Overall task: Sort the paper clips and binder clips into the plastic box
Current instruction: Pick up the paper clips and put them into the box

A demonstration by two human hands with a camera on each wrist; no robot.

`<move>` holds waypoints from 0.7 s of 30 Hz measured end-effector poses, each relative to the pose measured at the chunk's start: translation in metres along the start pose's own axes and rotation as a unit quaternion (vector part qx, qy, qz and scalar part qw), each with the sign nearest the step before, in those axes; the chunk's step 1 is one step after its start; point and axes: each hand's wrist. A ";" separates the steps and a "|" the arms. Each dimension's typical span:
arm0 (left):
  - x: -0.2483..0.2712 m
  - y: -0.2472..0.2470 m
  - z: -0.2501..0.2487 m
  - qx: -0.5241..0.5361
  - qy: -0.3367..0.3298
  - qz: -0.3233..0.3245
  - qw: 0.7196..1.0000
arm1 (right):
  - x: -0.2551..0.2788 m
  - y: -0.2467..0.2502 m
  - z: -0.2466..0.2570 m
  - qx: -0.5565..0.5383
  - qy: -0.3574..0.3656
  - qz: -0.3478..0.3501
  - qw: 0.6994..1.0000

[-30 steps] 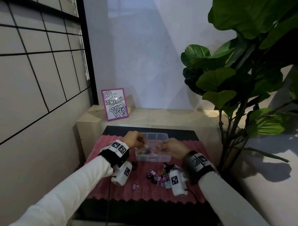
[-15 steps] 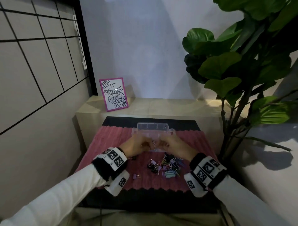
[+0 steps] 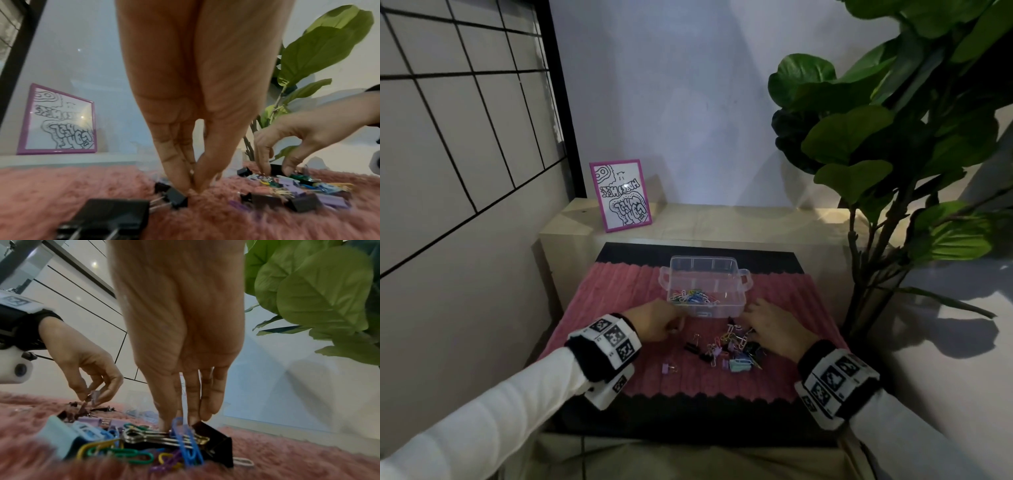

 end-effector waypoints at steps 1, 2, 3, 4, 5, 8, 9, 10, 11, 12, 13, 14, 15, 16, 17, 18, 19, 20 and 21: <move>0.001 0.002 0.002 0.004 0.002 -0.006 1.000 | -0.001 0.001 0.001 -0.005 0.002 -0.008 1.000; 0.002 0.003 0.003 0.006 0.004 -0.009 1.000 | -0.002 0.003 0.005 -0.020 0.012 -0.021 1.000; 0.002 0.002 0.003 0.005 0.010 -0.011 1.000 | -0.004 0.004 0.010 -0.040 0.028 -0.030 0.998; 0.002 0.002 0.001 -0.001 0.016 -0.013 1.000 | -0.006 0.006 0.017 -0.059 0.042 -0.023 0.997; 0.000 0.001 -0.003 -0.009 0.019 -0.019 1.000 | -0.009 0.007 0.023 -0.075 0.055 -0.002 0.996; -0.009 -0.006 -0.022 -0.009 -0.011 -0.045 0.999 | -0.020 0.006 0.034 -0.087 0.069 0.080 0.991; -0.012 -0.009 -0.028 0.002 -0.020 -0.047 0.999 | -0.023 0.004 0.034 -0.092 0.064 0.089 0.990; -0.016 -0.013 -0.034 0.012 -0.023 -0.043 0.999 | -0.025 0.005 0.034 -0.105 0.053 0.095 0.989; -0.019 -0.017 -0.037 0.022 -0.021 -0.030 0.999 | -0.026 0.006 0.034 -0.123 0.037 0.100 0.987; -0.021 -0.020 -0.040 0.026 -0.016 -0.011 0.999 | -0.027 0.009 0.034 -0.140 0.022 0.106 0.984; -0.022 -0.024 -0.040 0.022 -0.008 0.008 1.000 | -0.028 0.012 0.033 -0.156 0.009 0.110 0.982; -0.022 -0.026 -0.040 0.013 -0.003 0.020 1.000 | -0.028 0.014 0.033 -0.169 0.000 0.113 0.979; -0.022 -0.027 -0.037 0.005 -0.001 0.024 1.000 | -0.028 0.015 0.031 -0.179 -0.006 0.111 0.978; -0.019 -0.027 -0.034 -0.004 0.001 0.023 1.000 | -0.027 0.015 0.030 -0.188 -0.011 0.107 0.976; -0.017 -0.025 -0.030 -0.015 0.004 0.019 1.000 | -0.026 0.015 0.028 -0.202 -0.017 0.100 0.974; -0.014 -0.022 -0.028 -0.024 0.013 0.019 0.999 | -0.024 0.014 0.026 -0.221 -0.020 0.093 0.971; -0.011 -0.020 -0.024 -0.027 0.018 0.014 0.999 | -0.023 0.013 0.024 -0.242 -0.022 0.086 0.966; -0.009 -0.016 -0.021 -0.028 0.024 0.008 0.999 | -0.022 0.013 0.022 -0.262 -0.023 0.080 0.961; -0.007 -0.013 -0.018 -0.029 0.031 0.002 0.999 | -0.021 0.012 0.019 -0.281 -0.026 0.072 0.957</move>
Point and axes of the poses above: each hand's wrist, its own x-axis away from the middle knuckle, its own y-axis out of the back of the hand, z = x × y, and after that the axes turned 6 degrees about x, right-handed
